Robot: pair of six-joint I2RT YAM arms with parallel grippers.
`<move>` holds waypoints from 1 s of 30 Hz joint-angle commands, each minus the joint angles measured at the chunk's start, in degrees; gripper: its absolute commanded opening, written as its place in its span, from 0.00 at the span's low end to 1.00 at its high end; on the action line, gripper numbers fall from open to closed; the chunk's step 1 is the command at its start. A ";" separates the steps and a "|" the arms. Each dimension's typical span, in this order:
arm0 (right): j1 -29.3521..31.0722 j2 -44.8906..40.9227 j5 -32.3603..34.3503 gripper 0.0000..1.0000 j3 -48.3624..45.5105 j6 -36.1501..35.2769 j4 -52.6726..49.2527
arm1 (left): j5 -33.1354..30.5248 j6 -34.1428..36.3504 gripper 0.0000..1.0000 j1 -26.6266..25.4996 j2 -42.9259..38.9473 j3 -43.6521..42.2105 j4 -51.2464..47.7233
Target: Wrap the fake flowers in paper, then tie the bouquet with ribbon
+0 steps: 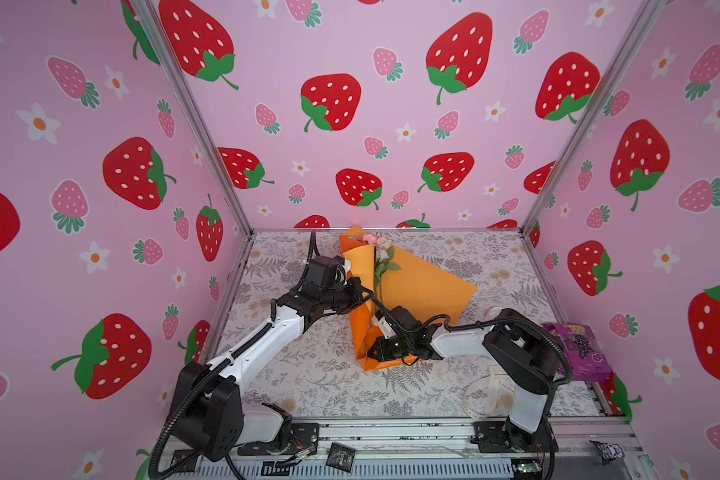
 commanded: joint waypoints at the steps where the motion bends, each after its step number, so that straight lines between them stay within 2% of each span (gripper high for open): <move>1: -0.73 0.38 0.00 0.12 -3.60 1.85 -1.33 | 1.70 -6.10 0.00 -0.01 1.30 -0.27 8.10; 10: -2.86 -1.80 -5.63 0.12 -9.42 6.55 12.64 | 1.52 -6.17 0.00 -0.44 5.20 -1.74 10.70; 14: -3.18 -4.19 -6.28 0.15 -9.92 6.84 14.76 | 3.53 -5.49 0.00 -0.90 7.32 -1.50 11.11; 18: -3.55 -6.99 -5.06 0.18 -10.02 5.44 13.54 | 3.58 -5.34 0.00 -1.38 8.40 -1.12 12.07; 24: -4.66 -11.84 -1.22 0.21 -13.83 7.16 12.63 | 3.18 -5.07 0.00 -1.76 10.20 0.99 12.38; 30: -6.76 -21.80 3.22 0.31 -20.32 8.51 12.00 | 3.43 -4.70 0.00 -3.12 14.13 3.00 13.24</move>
